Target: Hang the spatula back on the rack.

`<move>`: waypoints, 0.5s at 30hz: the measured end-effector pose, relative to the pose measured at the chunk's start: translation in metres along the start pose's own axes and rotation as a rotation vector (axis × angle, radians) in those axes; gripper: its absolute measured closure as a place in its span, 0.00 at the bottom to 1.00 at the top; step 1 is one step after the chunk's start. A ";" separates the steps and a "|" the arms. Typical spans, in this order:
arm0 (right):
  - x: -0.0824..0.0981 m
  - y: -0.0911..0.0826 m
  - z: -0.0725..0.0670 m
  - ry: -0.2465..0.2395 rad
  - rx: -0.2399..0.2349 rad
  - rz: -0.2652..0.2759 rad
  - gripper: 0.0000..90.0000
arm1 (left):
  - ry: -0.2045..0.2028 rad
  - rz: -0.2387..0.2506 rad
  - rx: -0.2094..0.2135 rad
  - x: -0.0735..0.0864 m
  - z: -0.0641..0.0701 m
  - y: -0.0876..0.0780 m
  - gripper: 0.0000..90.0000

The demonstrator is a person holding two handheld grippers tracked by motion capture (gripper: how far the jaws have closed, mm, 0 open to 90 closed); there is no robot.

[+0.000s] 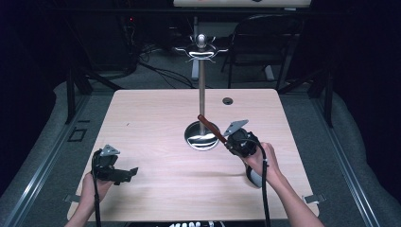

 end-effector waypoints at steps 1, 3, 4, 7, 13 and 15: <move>0.000 -0.001 0.002 -0.002 0.008 -0.005 0.95 | 0.000 -0.001 0.000 0.000 0.000 0.000 0.01; -0.001 -0.003 0.004 0.004 0.015 0.008 0.95 | 0.000 -0.001 -0.001 0.000 0.000 0.000 0.01; -0.001 -0.004 0.005 0.011 0.018 0.012 0.95 | 0.000 -0.002 -0.001 0.000 0.000 0.000 0.01; -0.002 -0.008 0.007 0.024 0.027 0.035 0.95 | 0.000 -0.008 -0.001 0.000 -0.001 -0.001 0.01; -0.006 -0.016 0.013 0.058 0.040 0.099 0.95 | 0.002 -0.006 -0.002 0.001 0.001 0.000 0.01; -0.009 -0.018 0.014 0.074 0.043 0.130 0.95 | 0.001 -0.002 -0.005 0.001 0.000 -0.001 0.01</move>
Point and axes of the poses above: each handheld gripper's, and its own axes: y roughly forward along the jaws, x roughly out of its underside, z roughly to its right, the point moved 8 cm from there along y, roughly forward along the jaws, and after that the axes turned 1 degree about -x, right-handed, at the moved point
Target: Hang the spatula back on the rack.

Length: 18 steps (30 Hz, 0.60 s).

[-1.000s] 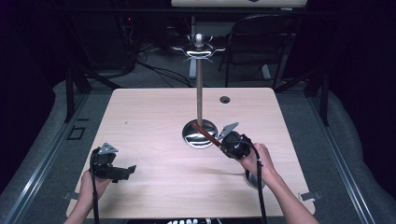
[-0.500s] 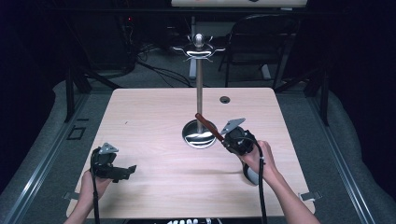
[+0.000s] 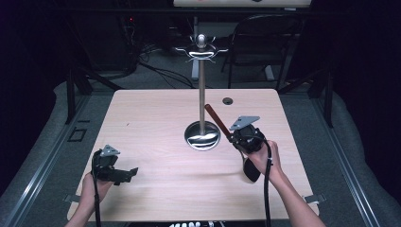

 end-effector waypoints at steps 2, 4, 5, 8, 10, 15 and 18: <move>-0.004 -0.003 0.002 0.015 0.007 0.026 0.95 | -0.001 0.002 0.000 0.000 -0.001 -0.002 0.01; -0.011 -0.007 0.005 0.040 0.017 0.074 0.95 | -0.009 0.005 0.001 0.001 -0.002 -0.003 0.01; -0.011 -0.007 0.005 0.040 0.017 0.074 0.95 | -0.009 0.007 0.000 0.000 -0.002 -0.003 0.01; -0.017 -0.010 0.007 0.055 0.023 0.120 0.95 | -0.006 0.002 0.002 0.000 -0.002 0.000 0.01; -0.021 -0.010 0.008 0.061 0.032 0.146 0.95 | -0.006 0.003 0.003 -0.001 -0.001 0.001 0.01; -0.026 -0.009 0.012 0.091 0.044 0.174 0.95 | 0.006 -0.002 0.006 -0.002 0.000 0.002 0.01; -0.028 -0.008 0.018 0.112 0.052 0.181 0.95 | 0.005 -0.006 0.009 -0.003 0.000 0.003 0.01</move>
Point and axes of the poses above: each handheld gripper's, and its own axes: y roughly forward along the jaws, x roughly out of its underside, z roughly to its right, the point moved 8 cm from there along y, roughly forward along the jaws, and after that the axes turned 1 degree about -x, right-handed, at the moved point
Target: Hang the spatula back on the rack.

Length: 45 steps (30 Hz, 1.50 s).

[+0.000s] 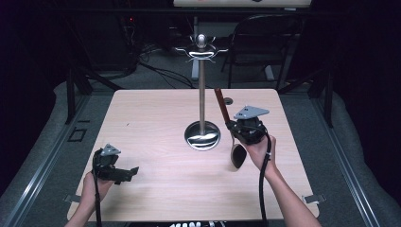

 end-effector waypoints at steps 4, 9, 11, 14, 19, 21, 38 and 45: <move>-0.002 0.004 0.002 0.020 0.002 0.008 0.95 | 0.001 0.000 0.002 0.000 0.001 0.001 0.01; -0.010 0.011 0.000 0.024 0.007 0.018 0.95 | 0.000 0.000 -0.001 0.000 0.000 0.000 0.01; -0.016 0.013 0.000 0.029 0.016 0.029 0.95 | -0.001 0.001 0.000 0.000 0.000 0.001 0.01; -0.019 0.013 0.000 0.037 0.024 0.031 0.95 | -0.001 0.002 0.001 0.000 -0.001 0.001 0.01; -0.023 0.013 0.004 0.054 0.039 0.043 0.95 | 0.001 0.001 0.002 0.000 0.000 0.000 0.01; -0.025 0.012 0.004 0.061 0.042 0.051 0.95 | 0.000 0.001 0.002 0.000 0.000 0.000 0.01; -0.038 0.007 0.008 0.079 0.056 0.046 0.95 | 0.000 0.002 0.002 0.000 0.000 0.000 0.01; -0.051 0.006 0.013 0.114 0.081 0.154 0.95 | -0.005 0.007 0.002 0.000 -0.002 -0.001 0.01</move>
Point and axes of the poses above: each handheld gripper's, and its own axes: y roughly forward along the jaws, x roughly out of its underside, z roughly to its right, the point moved 8 cm from there along y, roughly forward along the jaws, and after that the axes turned 1 degree about -x, right-handed, at the moved point
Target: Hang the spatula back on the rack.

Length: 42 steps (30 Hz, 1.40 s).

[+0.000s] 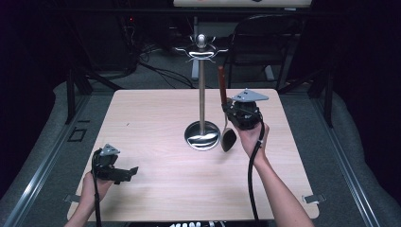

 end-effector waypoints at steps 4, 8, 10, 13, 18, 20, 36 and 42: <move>-0.009 0.001 0.002 0.015 0.010 0.077 0.95 | 0.004 -0.001 0.002 0.000 0.002 0.000 0.01; -0.017 0.000 0.002 0.021 0.012 0.121 0.95 | 0.002 0.003 -0.002 0.000 0.001 0.000 0.01; -0.018 -0.001 0.002 0.019 0.014 0.123 0.95 | 0.001 0.004 -0.001 0.000 0.001 0.000 0.01; -0.022 -0.004 0.002 0.013 0.014 0.127 0.95 | 0.002 0.001 0.002 0.000 0.001 0.000 0.01; -0.029 -0.010 -0.001 0.005 0.009 0.140 0.95 | 0.003 -0.001 0.003 0.000 0.001 0.000 0.01; -0.034 -0.013 -0.002 0.001 0.003 0.161 0.95 | 0.003 -0.001 0.003 0.000 0.001 0.000 0.01; -0.054 -0.016 -0.020 -0.017 -0.053 0.307 0.95 | 0.006 -0.004 0.004 0.000 0.002 0.001 0.01; -0.040 -0.029 -0.019 -0.058 0.020 0.058 0.95 | 0.006 -0.003 0.004 0.000 0.002 0.001 0.01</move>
Point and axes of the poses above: each handheld gripper's, and its own axes: y roughly forward along the jaws, x roughly out of its underside, z roughly to its right, the point moved 8 cm from there along y, roughly forward along the jaws, and after that the axes turned 1 degree about -x, right-handed, at the moved point
